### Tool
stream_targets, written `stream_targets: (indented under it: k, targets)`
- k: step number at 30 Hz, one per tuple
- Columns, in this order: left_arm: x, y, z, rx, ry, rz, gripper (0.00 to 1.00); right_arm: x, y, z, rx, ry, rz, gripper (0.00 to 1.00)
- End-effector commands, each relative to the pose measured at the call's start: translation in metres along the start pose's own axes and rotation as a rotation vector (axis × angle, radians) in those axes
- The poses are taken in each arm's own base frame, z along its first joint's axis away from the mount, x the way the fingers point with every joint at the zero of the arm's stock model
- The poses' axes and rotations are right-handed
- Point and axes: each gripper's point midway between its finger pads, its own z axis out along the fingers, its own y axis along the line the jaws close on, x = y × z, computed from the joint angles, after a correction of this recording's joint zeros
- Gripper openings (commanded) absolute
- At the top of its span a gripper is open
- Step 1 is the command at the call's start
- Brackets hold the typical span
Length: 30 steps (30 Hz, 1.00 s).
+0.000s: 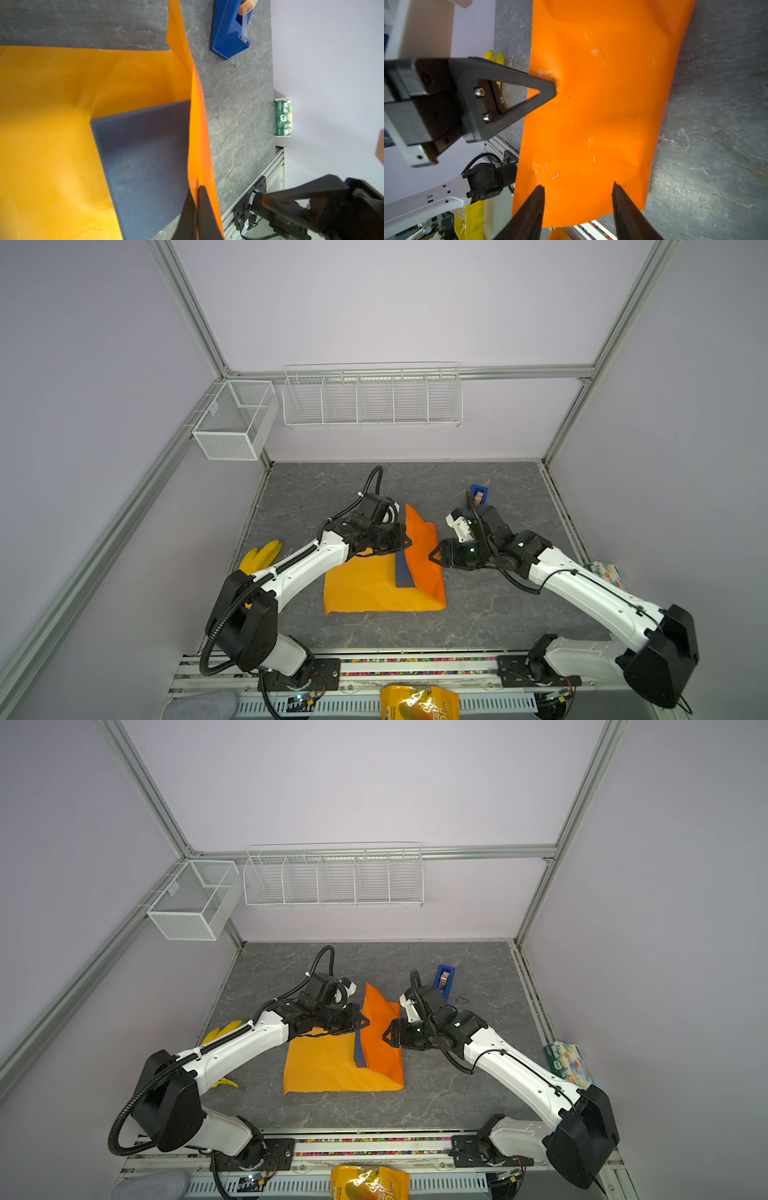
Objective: Wrap the gift box in paper
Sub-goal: 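Fold the lifted paper flap up over the box side with the right gripper, then pinch the folded flap with the left gripper while the right holds it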
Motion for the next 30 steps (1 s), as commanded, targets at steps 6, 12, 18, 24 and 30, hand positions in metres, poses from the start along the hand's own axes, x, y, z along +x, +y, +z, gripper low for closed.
stream_targets:
  k: [6, 12, 18, 24, 30]
  targets:
    - [0.013, 0.04, 0.012, -0.163, 0.035, 0.032, 0.0, -0.004, -0.004, 0.023, -0.005, 0.055, 0.011, 0.56]
    - [0.017, 0.055, 0.019, -0.221, 0.058, 0.041, 0.0, -0.006, 0.001, 0.044, -0.045, 0.095, 0.027, 0.55]
    - [0.023, 0.066, 0.027, -0.249, 0.088, 0.036, 0.0, -0.008, -0.002, 0.065, -0.047, 0.129, 0.041, 0.53]
    - [0.028, 0.073, 0.029, -0.273, 0.105, 0.031, 0.0, -0.003, -0.016, 0.081, -0.018, 0.162, 0.062, 0.52]
    - [0.028, 0.073, 0.02, -0.291, 0.098, 0.035, 0.04, 0.006, -0.033, 0.089, 0.019, 0.195, 0.089, 0.51]
